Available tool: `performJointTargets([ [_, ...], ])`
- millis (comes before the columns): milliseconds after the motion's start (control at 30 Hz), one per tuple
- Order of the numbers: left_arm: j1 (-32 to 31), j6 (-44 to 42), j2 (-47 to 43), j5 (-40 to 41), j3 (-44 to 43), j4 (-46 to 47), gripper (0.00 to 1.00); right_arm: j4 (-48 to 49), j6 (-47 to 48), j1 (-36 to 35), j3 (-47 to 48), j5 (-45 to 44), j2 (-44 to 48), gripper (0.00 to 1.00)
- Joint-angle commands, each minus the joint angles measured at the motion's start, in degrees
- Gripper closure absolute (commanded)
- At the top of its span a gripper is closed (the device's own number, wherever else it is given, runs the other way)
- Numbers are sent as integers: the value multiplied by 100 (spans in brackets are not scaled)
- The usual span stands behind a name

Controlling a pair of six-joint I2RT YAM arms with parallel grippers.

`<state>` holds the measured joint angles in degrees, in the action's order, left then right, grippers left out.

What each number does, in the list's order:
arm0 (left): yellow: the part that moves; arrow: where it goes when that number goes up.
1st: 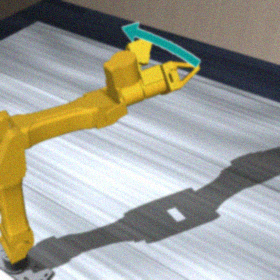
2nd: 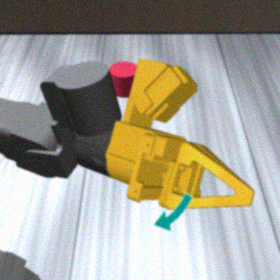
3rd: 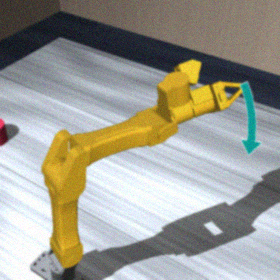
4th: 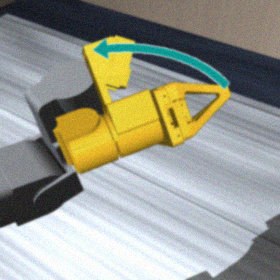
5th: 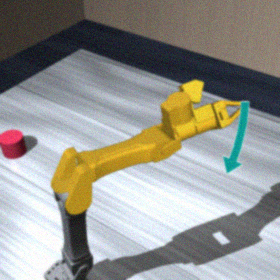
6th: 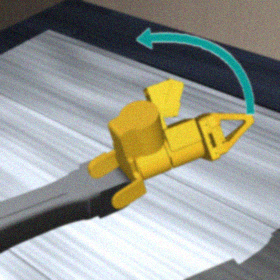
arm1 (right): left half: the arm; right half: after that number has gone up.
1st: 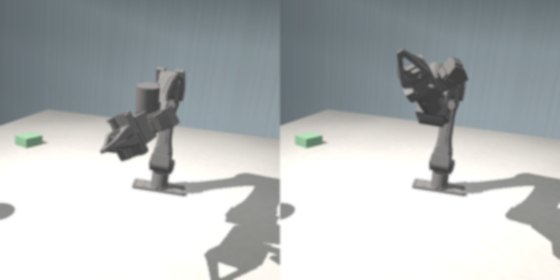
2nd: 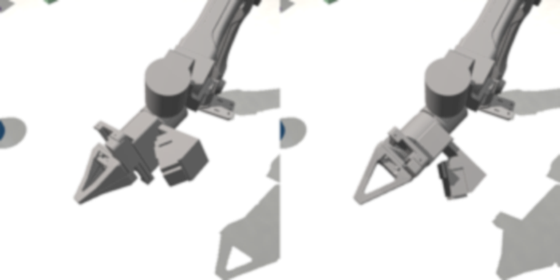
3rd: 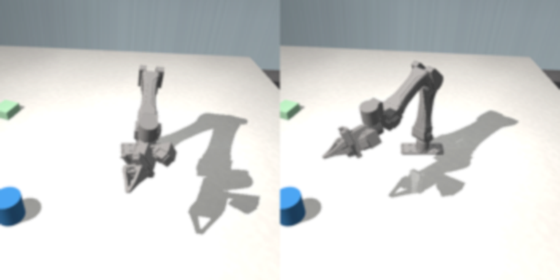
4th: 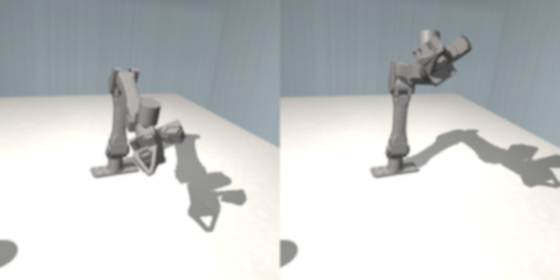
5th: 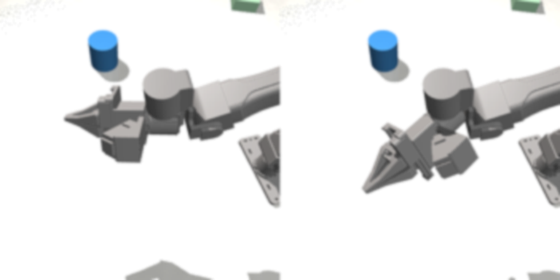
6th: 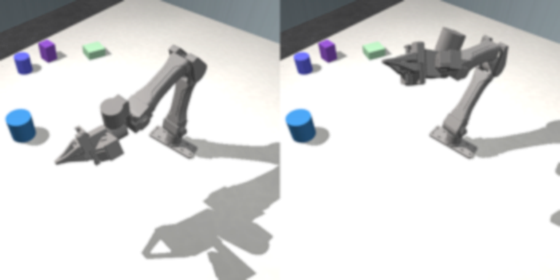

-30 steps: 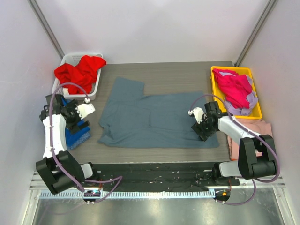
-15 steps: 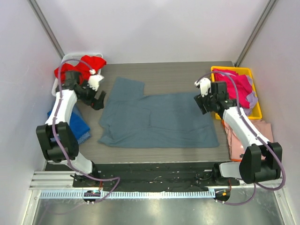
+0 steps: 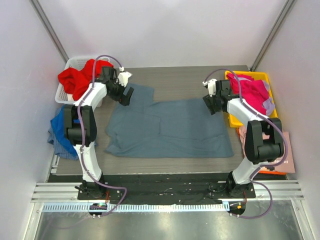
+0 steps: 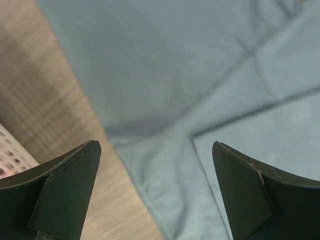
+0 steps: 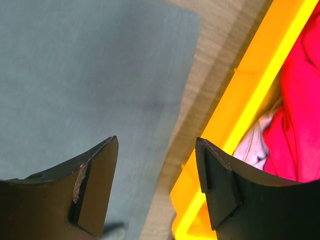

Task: Fold and stack the t-shirts
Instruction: Grap the side of the flattened tshirt furthest away from the robot with both arms

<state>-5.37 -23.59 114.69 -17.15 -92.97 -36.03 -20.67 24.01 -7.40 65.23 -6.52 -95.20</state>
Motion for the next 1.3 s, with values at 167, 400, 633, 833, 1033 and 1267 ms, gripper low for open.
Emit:
performJointTargets([
  [167,-316,259,764,914,-863,729,0,827,-19,-16,727,-112,-850,30],
  [400,-544,31,1098,1617,-951,1036,0,977,86,-16,1009,-86,-1361,30],
  [633,-667,-145,1494,2224,-1179,1169,0,1047,244,-7,1141,-130,-1677,30],
  [833,-711,-374,1740,2576,-1206,1169,0,1091,376,-16,1185,-261,-1923,30],
  [1033,-711,-558,1828,2874,-1048,1326,0,1170,508,28,1202,-376,-2055,30],
  [1267,-703,-681,1864,3130,-881,1511,0,1196,631,124,1220,-508,-2117,31],
])
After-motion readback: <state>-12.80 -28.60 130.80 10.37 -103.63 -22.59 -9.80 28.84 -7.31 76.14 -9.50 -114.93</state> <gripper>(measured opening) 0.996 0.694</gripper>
